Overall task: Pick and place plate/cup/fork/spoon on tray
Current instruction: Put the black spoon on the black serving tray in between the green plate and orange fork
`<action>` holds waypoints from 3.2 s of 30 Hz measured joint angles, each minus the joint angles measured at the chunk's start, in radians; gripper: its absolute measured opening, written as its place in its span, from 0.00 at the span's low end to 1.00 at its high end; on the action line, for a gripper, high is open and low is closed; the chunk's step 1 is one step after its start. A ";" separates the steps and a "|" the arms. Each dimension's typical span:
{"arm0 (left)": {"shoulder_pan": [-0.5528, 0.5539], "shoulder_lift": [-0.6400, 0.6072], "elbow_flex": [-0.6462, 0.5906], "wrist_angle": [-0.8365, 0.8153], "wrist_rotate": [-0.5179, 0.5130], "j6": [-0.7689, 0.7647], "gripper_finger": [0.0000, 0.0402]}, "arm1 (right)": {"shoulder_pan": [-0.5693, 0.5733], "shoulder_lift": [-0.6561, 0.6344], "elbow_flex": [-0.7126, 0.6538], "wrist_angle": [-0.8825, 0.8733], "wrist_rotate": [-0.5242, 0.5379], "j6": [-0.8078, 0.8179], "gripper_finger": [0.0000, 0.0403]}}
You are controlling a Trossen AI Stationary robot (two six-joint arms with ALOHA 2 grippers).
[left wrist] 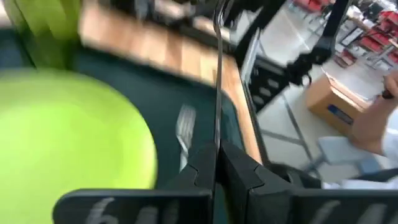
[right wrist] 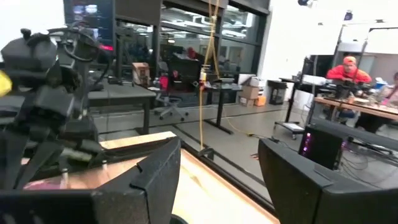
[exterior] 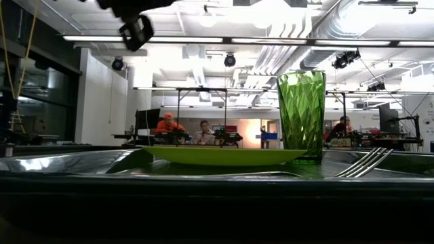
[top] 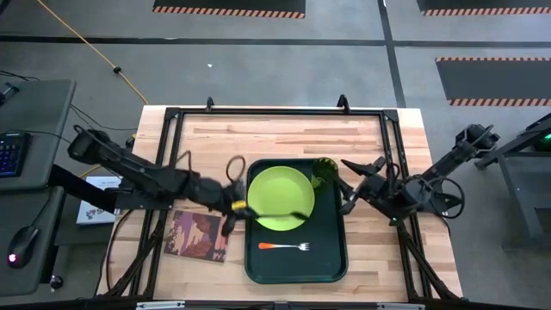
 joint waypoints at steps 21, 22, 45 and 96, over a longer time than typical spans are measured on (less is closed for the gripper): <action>-0.169 0.484 0.141 -0.088 -0.249 -0.514 0.00 | 0.006 0.004 0.000 -0.050 -0.009 0.023 0.52; -0.169 0.484 0.147 -0.102 -0.250 -0.514 0.00 | 0.006 0.004 0.000 -0.052 -0.009 0.023 0.52; -0.259 0.484 0.203 -0.257 -0.251 -0.491 0.00 | 0.006 0.004 0.000 -0.060 -0.009 0.057 0.52; -0.337 0.405 0.213 -0.442 -0.171 -0.650 0.00 | 0.005 0.004 0.000 -0.070 -0.015 0.084 0.52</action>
